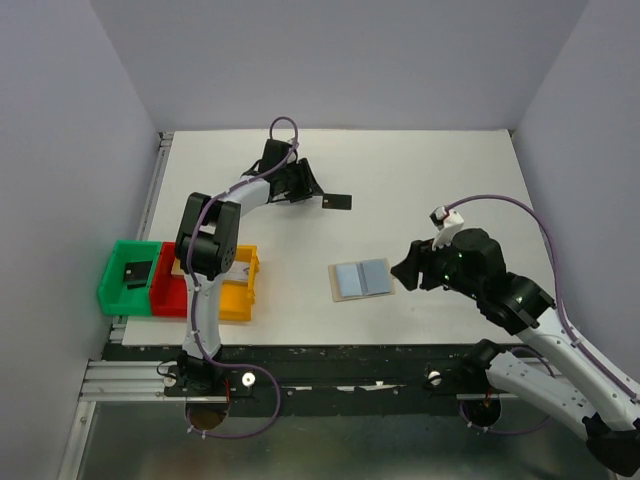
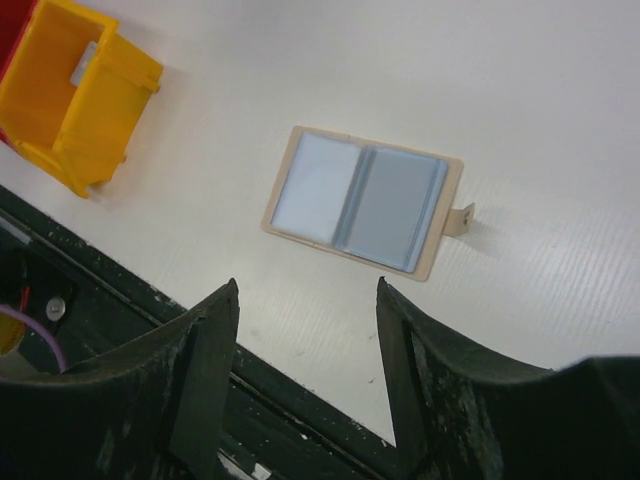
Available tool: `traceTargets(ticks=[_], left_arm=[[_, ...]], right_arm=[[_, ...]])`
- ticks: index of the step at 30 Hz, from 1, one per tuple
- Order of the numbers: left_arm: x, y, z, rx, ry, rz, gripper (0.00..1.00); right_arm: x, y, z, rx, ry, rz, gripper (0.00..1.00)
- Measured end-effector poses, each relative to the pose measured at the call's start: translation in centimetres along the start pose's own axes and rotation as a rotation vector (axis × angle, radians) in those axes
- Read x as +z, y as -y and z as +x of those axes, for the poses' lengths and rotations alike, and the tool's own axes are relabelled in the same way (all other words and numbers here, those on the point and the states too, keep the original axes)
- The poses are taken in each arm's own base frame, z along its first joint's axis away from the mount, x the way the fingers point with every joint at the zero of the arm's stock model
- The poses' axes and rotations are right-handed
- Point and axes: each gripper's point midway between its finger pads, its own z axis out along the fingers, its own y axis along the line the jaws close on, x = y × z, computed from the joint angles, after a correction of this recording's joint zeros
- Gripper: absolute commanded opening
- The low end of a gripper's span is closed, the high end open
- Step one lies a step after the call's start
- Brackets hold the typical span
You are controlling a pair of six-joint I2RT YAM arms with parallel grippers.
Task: Take the credit cards out of the card holder
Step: Place the credit card at the center of the board, then remove the credit card from the card holder.
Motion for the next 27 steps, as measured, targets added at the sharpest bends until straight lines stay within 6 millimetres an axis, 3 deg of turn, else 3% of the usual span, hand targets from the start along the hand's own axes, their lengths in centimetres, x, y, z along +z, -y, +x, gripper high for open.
traceTargets(ticks=[6, 9, 10, 13, 15, 18, 23, 25, 27], left_arm=[[-3.0, -0.1, -1.9, 0.051, 0.094, -0.085, 0.72], [-6.8, 1.3, -2.6, 0.1, 0.191, -0.131, 0.89], [-8.2, 2.3, -2.7, 0.122, 0.227, -0.14, 0.99], [-11.5, 5.1, -2.3, 0.187, 0.328, -0.177, 0.99], [-13.8, 7.9, -0.7, 0.223, 0.376, -0.175, 0.99], [-16.0, 10.3, 2.1, 0.222, 0.385, -0.131, 0.99], [-17.5, 8.5, 6.3, 0.171, 0.356, -0.024, 0.99], [-17.8, 6.9, 9.5, 0.172, 0.309, -0.018, 0.99], [-17.8, 7.2, 11.9, 0.197, 0.267, 0.005, 0.99]], right_arm=[[0.8, 2.2, -0.1, 0.072, 0.017, 0.139, 0.76], [1.8, 3.4, 0.5, 0.075, -0.012, 0.205, 0.79], [2.2, 3.8, 0.8, 0.073, -0.027, 0.225, 0.79], [3.6, 5.2, 2.0, 0.065, -0.095, 0.298, 0.79], [4.6, 6.0, 2.9, 0.061, -0.144, 0.336, 0.8], [5.8, 7.0, 3.9, 0.061, -0.191, 0.376, 0.79], [7.6, 8.1, 5.0, 0.075, -0.24, 0.412, 0.73], [8.1, 8.6, 5.5, 0.084, -0.259, 0.426, 0.7], [8.7, 9.1, 6.0, 0.094, -0.28, 0.434, 0.65]])
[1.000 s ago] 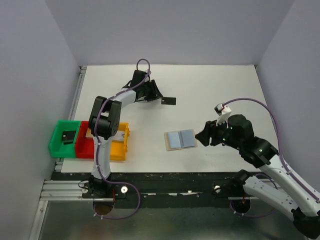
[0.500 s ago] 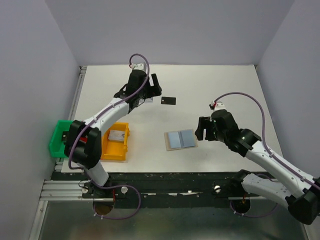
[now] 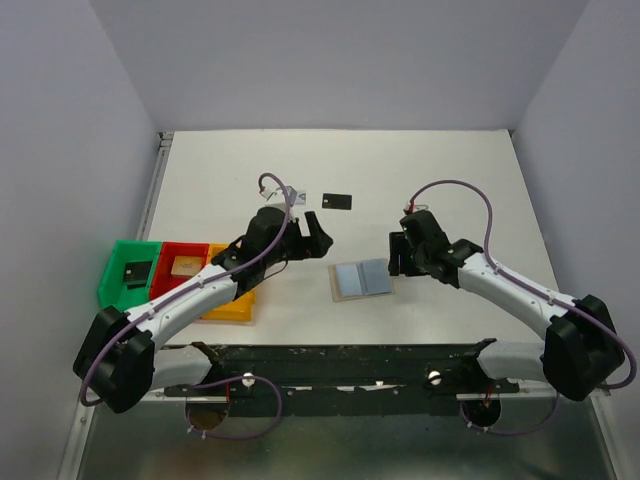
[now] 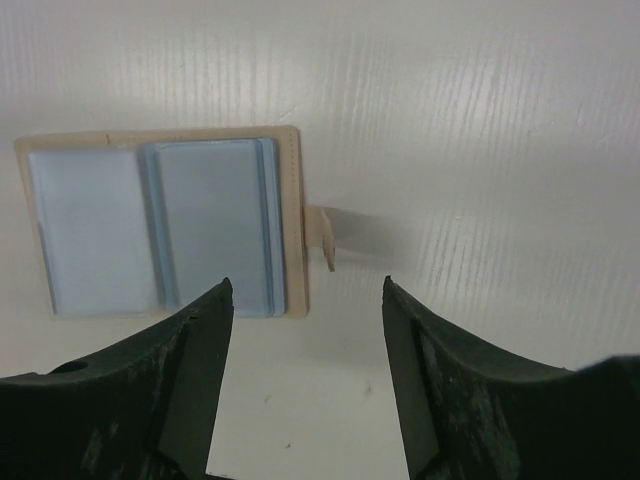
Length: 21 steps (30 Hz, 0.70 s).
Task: Take the credit cards out of the card holder
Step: Remove the credit card from the card holder.
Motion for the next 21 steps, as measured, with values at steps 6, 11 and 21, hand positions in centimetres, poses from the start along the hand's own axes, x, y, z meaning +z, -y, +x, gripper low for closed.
traceTargets(ticks=[6, 11, 21], left_arm=[[-1.5, 1.4, 2.3, -0.002, -0.024, 0.045, 0.99], [-3.1, -0.1, 2.1, -0.075, 0.045, 0.004, 0.99], [-3.6, -0.7, 2.1, -0.149, 0.08, 0.061, 0.88]], right_arm=[[2.3, 1.1, 0.3, 0.053, -0.056, 0.009, 0.5], [3.3, 0.7, 0.6, 0.071, -0.083, -0.026, 0.48], [4.4, -0.2, 1.5, 0.071, -0.13, -0.068, 0.29]])
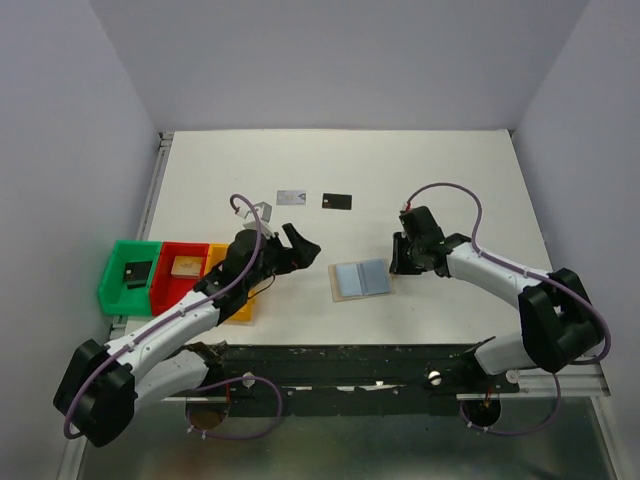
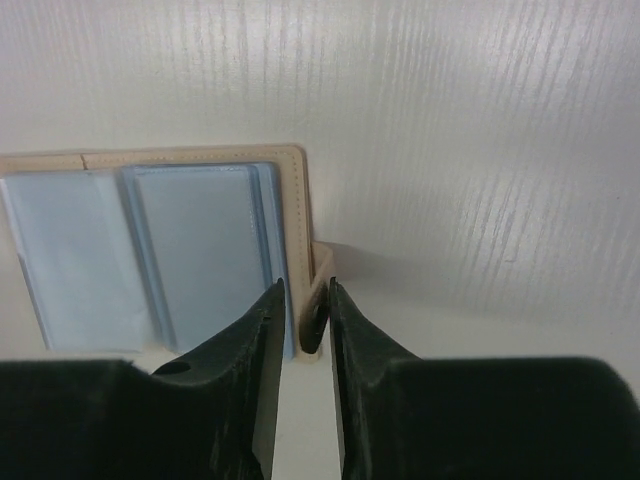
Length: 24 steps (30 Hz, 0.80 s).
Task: Take the credit cards out of the card holder
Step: Remove the credit card from the card holder.
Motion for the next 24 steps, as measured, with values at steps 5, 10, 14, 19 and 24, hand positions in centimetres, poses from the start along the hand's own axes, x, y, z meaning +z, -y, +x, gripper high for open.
traceTargets(ticks=[5, 10, 14, 19, 24], left_arm=[[1.1, 1.1, 1.8, 0.027, -0.11, 0.063, 0.72], [3.0, 2.8, 4.3, 0.063, -0.271, 0.139, 0.65], [3.9, 4.1, 6.3, 0.107, -0.375, 0.192, 0.59], [5.2, 5.9, 7.0, 0.162, -0.43, 0.236, 0.55], [7.0, 5.6, 8.8, 0.184, -0.499, 0.216, 0.56]], right_arm=[[0.1, 0.1, 0.5, -0.001, -0.013, -0.003, 0.0], [-0.2, -0.4, 0.8, -0.009, -0.017, -0.039, 0.0], [-1.6, -1.0, 0.9, -0.031, 0.01, -0.095, 0.0], [-3.6, -2.5, 0.0, -0.069, 0.067, -0.19, 0.0], [-4.7, -3.5, -0.1, -0.094, 0.09, -0.264, 0.0]])
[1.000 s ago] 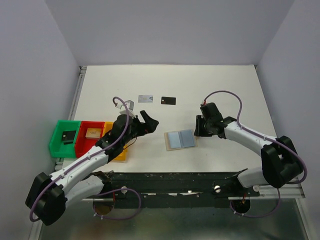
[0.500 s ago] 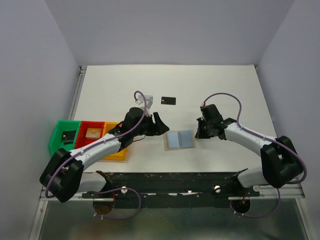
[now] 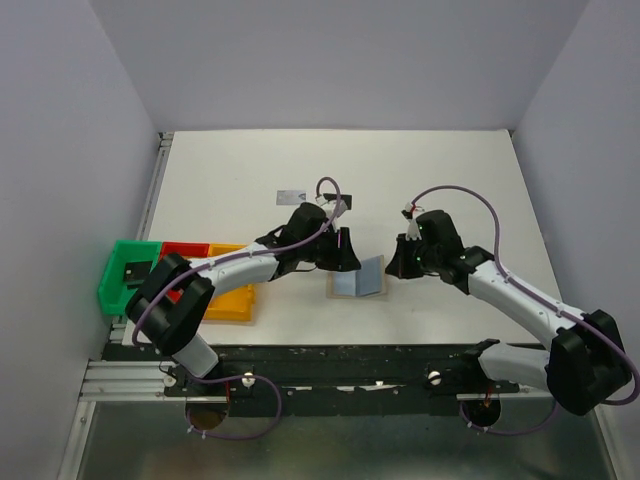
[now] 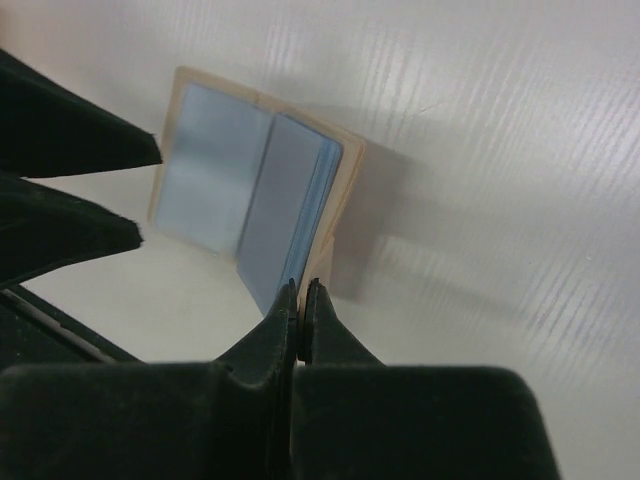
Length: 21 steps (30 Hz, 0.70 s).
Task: Take the credit cards out of the card holder
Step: Remove the credit card from the card holder.
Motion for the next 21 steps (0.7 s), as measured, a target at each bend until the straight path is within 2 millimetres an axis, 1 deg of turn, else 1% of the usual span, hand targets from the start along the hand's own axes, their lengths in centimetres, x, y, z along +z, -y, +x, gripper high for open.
traceTargets(ticks=[4, 10, 16, 21], left_arm=[[1.7, -0.5, 1.4, 0.006, -0.072, -0.027, 0.56], [3.5, -0.2, 1.8, 0.031, -0.124, -0.034, 0.56], [4.4, 0.4, 2.1, 0.059, -0.153, -0.033, 0.57], [4.9, 0.0, 2.9, 0.068, -0.184, -0.048, 0.57]], right_arm=[[-0.2, -0.6, 0.1, -0.007, -0.002, -0.035, 0.0], [-0.4, -1.1, 0.1, -0.013, -0.003, -0.065, 0.0], [-0.5, -1.4, 0.1, -0.015, -0.004, -0.078, 0.0], [-0.5, -1.5, 0.0, -0.017, 0.0, -0.084, 0.0]])
